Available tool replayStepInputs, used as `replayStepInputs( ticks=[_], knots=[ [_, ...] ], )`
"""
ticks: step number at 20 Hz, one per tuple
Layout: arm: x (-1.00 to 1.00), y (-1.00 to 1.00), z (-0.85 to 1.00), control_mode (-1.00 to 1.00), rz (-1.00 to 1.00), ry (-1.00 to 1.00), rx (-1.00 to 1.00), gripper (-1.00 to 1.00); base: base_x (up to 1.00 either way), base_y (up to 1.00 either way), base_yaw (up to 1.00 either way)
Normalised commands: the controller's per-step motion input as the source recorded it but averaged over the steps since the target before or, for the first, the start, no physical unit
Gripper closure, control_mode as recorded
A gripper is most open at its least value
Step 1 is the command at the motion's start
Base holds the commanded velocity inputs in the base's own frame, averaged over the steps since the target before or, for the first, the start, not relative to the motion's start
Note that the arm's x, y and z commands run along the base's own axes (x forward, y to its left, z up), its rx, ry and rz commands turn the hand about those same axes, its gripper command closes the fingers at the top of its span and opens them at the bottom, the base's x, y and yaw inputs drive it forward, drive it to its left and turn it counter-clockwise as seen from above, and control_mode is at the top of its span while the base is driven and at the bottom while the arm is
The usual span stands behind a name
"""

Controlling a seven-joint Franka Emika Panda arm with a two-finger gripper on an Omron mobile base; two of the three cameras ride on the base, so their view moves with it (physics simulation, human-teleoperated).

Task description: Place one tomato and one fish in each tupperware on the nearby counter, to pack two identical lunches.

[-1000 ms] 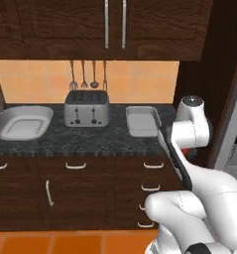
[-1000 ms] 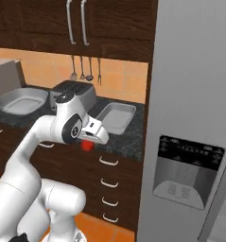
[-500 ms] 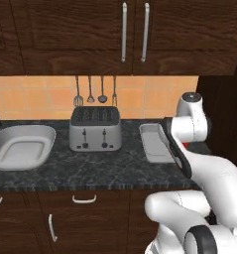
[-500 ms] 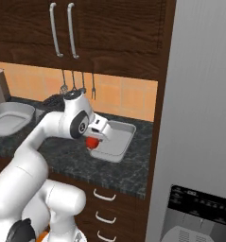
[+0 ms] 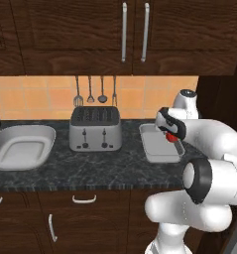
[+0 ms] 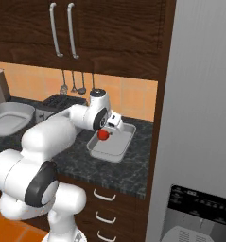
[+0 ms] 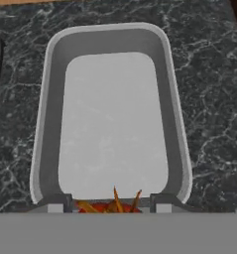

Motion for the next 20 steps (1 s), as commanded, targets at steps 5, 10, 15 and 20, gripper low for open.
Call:
replayStepInputs(
  ticks=[5, 10, 15, 20],
  knots=[
    [0.98, -0.01, -0.87, -1.0, 0.06, -0.01, 0.01, 1.0, 0.0, 0.0, 0.0],
    [0.35, -0.02, -0.26, -1.0, 0.03, -0.01, 0.0, -1.0, 0.0, 0.0, 0.0],
    [-0.11, 0.0, 0.44, -1.0, -0.02, 0.01, 0.0, -1.0, 0.0, 0.0, 0.0],
    [-0.8, 0.2, 0.99, -1.0, -0.02, 0.07, 0.0, -1.0, 0.0, 0.0, 0.0]
  ],
)
